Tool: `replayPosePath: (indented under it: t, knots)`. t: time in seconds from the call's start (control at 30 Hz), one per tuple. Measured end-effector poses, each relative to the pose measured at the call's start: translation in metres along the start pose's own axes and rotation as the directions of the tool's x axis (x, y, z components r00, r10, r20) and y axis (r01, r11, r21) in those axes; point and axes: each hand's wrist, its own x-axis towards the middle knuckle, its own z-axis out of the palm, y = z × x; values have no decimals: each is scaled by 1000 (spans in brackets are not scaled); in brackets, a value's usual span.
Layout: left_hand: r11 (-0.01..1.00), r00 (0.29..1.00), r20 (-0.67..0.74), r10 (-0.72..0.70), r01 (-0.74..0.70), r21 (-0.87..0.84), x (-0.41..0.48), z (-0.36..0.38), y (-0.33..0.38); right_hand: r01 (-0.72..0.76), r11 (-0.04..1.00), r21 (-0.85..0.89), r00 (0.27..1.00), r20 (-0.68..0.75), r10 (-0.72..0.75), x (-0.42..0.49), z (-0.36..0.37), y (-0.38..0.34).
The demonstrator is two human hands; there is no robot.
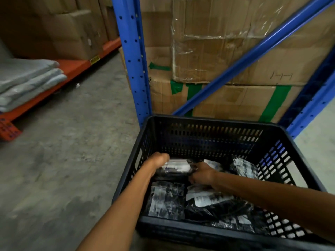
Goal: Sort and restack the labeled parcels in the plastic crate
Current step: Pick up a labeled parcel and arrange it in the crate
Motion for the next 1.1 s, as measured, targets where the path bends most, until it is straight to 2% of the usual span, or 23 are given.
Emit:
replayPosePath:
  t: [0.1,0.17,0.23,0.3,0.37,0.43,0.53,0.63,0.73,0.8,0.87,1.0,1.1]
  knots:
    - [1000,1000,-14,10,-10,-6,-14,-10,5,149,988,47,987,-71,-145,-5,-13,7]
    - [998,999,-20,36,-37,-54,-21,-18,6,243,964,108,959,-176,-222,-10,-24,5]
    - [991,998,-37,46,-50,-122,-29,-24,7,306,915,265,936,-257,-239,-13,-31,2]
    - [981,996,-62,57,-68,-184,-38,-28,10,368,869,331,915,-294,-275,-18,-38,-4]
    - [966,993,-84,86,-104,-237,-45,-31,15,418,836,356,903,-262,-340,-23,-50,-12]
    - [942,986,-132,105,-141,-304,-49,-34,23,416,810,414,907,-252,-338,-22,-61,-16]
    - [911,957,-258,131,-219,-349,-52,-34,35,308,818,486,937,-305,-172,-13,-62,-20]
    - [897,910,-349,222,-331,-292,-44,-20,39,175,829,532,927,-372,43,1,-47,-20]
    - [944,912,-301,278,-317,-89,-27,-7,33,40,809,587,944,-287,162,16,-30,-17]
    - [954,917,-261,300,-282,106,-13,-5,26,-27,806,591,964,-199,177,26,-19,-14]
    - [942,930,-218,296,-246,229,2,-5,17,-53,816,576,977,-139,162,37,-8,-8]
    - [910,952,-147,267,-200,363,27,-6,3,-38,870,491,987,-118,110,64,-1,-1]
    - [886,959,-135,248,-168,431,43,-7,-3,-80,928,363,989,-85,118,85,6,2]
